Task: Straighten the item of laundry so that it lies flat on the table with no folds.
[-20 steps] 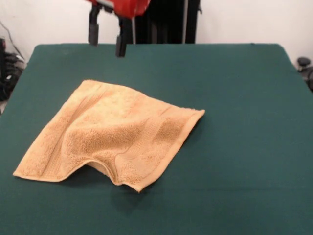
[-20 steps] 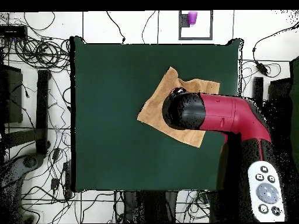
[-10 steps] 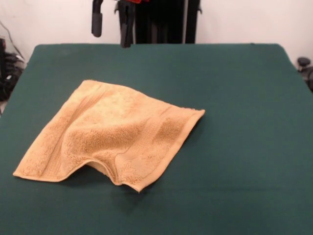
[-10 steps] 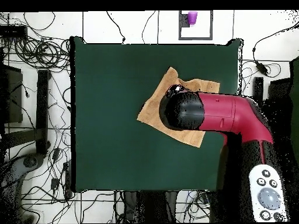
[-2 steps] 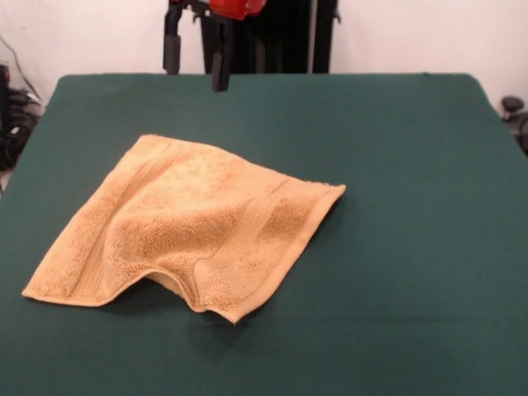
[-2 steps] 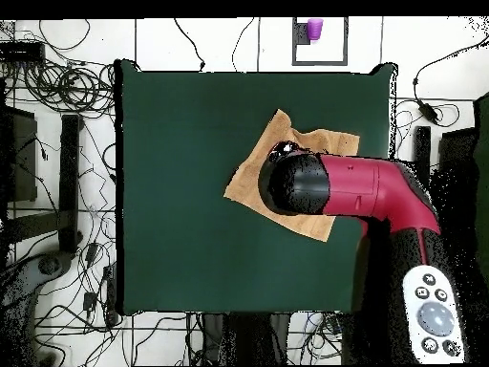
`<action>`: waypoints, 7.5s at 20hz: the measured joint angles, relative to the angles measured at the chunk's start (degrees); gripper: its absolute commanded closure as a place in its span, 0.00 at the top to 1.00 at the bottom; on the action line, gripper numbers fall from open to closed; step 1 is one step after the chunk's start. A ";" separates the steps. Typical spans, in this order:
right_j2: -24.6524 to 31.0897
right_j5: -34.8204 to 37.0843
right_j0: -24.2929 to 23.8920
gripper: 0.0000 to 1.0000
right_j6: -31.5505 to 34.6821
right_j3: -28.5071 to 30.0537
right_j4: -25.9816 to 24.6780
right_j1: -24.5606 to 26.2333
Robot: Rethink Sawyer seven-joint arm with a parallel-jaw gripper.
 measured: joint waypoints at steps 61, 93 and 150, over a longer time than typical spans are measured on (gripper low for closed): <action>2.24 -8.03 -6.66 1.00 0.00 15.99 -10.06 7.82; 5.74 -1.97 -8.65 1.00 0.00 12.02 -10.00 5.45; 6.84 6.37 -9.00 1.00 -1.35 -14.66 -13.88 24.50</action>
